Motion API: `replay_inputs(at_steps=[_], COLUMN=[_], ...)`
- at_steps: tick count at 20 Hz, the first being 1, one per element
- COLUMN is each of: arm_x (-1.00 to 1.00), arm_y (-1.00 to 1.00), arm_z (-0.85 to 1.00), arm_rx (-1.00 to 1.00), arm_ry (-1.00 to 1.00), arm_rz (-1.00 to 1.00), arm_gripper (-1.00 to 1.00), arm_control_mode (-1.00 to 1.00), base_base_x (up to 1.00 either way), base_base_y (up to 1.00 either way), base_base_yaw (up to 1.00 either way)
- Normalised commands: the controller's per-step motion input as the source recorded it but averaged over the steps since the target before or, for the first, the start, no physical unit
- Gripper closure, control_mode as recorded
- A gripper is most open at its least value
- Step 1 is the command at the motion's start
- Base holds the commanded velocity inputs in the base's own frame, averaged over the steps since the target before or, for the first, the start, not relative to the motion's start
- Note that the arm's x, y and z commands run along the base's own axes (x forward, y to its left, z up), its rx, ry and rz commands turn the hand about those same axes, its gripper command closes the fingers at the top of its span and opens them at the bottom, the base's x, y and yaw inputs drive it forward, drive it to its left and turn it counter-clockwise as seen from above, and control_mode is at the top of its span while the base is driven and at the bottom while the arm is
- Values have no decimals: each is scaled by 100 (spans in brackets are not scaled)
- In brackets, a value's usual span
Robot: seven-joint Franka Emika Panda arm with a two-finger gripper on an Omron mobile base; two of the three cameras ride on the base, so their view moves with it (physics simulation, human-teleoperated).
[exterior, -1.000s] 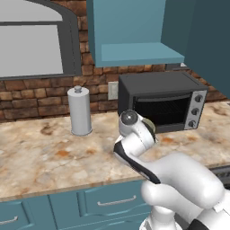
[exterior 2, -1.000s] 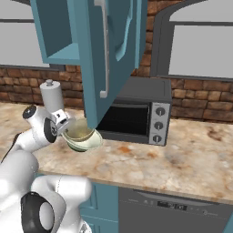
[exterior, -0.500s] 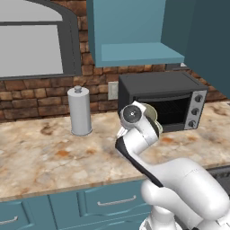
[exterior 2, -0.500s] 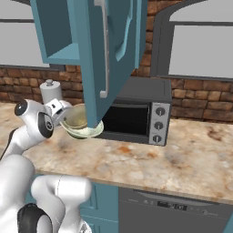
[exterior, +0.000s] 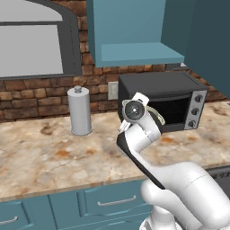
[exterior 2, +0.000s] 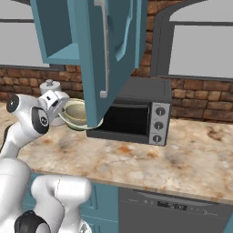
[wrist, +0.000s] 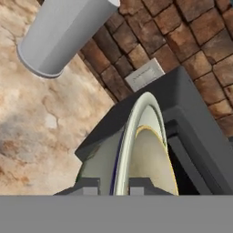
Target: Pick up the bowls on the counter and stack them on top of one another in the open cabinet. Place the smaller bowl on top of the larger bowl.
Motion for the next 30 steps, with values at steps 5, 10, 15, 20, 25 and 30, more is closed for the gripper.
replay_inputs(at_steps=[5,10,15,20,25,30], arm_x=[-12,-8,-7,-2,-6,-9], arm_y=[-7,-6,-7,-5,-5,-4], arm_z=[24,16,17,20,24,42], arm_rx=[-4,-3,-3,-3,-4,-5], arm_ry=[-10,-8,-6,-7,-6,0], arm_rz=[1,1,1,2,2,0], arm_gripper=[100,100,100,100,100,100], arm_control_mode=[-100,-100,-100,-100,-100,-100], base_base_x=[0,0,0,0,0,0], base_base_y=[0,0,0,0,0,0], base_base_yaw=[0,0,0,0,0,0])
